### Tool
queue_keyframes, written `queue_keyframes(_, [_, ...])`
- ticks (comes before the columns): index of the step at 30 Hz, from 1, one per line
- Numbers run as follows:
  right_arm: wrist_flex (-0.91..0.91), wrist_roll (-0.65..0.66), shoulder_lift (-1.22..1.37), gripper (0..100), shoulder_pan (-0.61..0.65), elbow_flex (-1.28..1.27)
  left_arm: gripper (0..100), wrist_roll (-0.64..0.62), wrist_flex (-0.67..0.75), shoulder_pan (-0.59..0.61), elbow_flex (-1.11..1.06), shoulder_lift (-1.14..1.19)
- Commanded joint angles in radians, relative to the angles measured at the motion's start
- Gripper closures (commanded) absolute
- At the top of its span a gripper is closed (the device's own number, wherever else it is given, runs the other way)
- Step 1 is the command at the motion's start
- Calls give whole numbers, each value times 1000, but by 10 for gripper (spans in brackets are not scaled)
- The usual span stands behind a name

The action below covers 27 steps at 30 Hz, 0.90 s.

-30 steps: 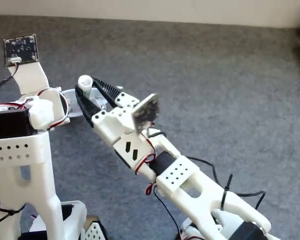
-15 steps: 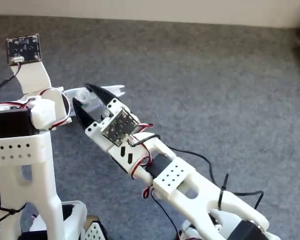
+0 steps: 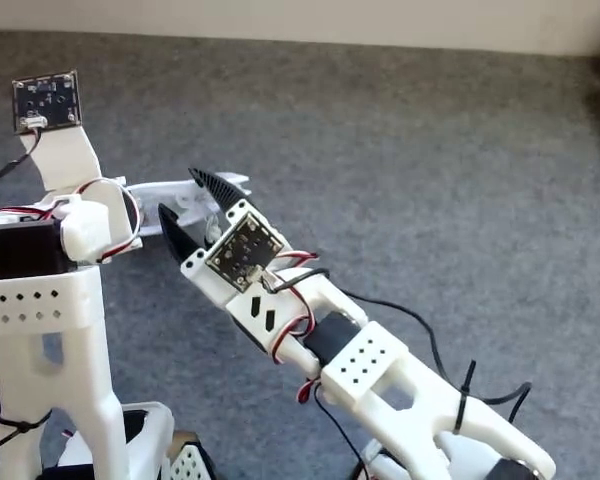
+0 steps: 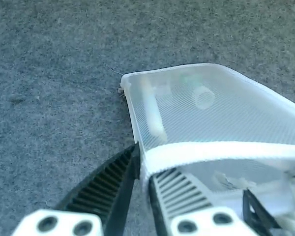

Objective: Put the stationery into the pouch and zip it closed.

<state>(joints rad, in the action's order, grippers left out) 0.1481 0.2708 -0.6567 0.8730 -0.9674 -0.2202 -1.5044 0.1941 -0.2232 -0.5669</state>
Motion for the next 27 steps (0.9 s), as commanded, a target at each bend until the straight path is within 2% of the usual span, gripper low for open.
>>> queue_keyframes(1, [-58, 12, -81, 828, 8, 7, 994, 6, 14, -13, -4, -1])
queue_keyframes(7, [-257, 3, -211, 828, 59, 15, 994, 6, 14, -13, -2, -1])
queue_keyframes(11, [-473, -101, -315, 828, 117, 27, 994, 5, 14, -13, -2, -1])
queue_keyframes(15, [-587, -158, -409, 828, 117, 47, 994, 6, 14, -13, -4, -1])
queue_keyframes(19, [-624, -221, -461, 828, 117, 16, 994, 6, 14, -13, -4, -1])
queue_keyframes(24, [-621, -236, -463, 828, 116, -90, 994, 6, 14, -13, -5, -1])
queue_keyframes(27, [-539, -236, -464, 828, 104, -168, 994, 6, 14, -13, -7, -1])
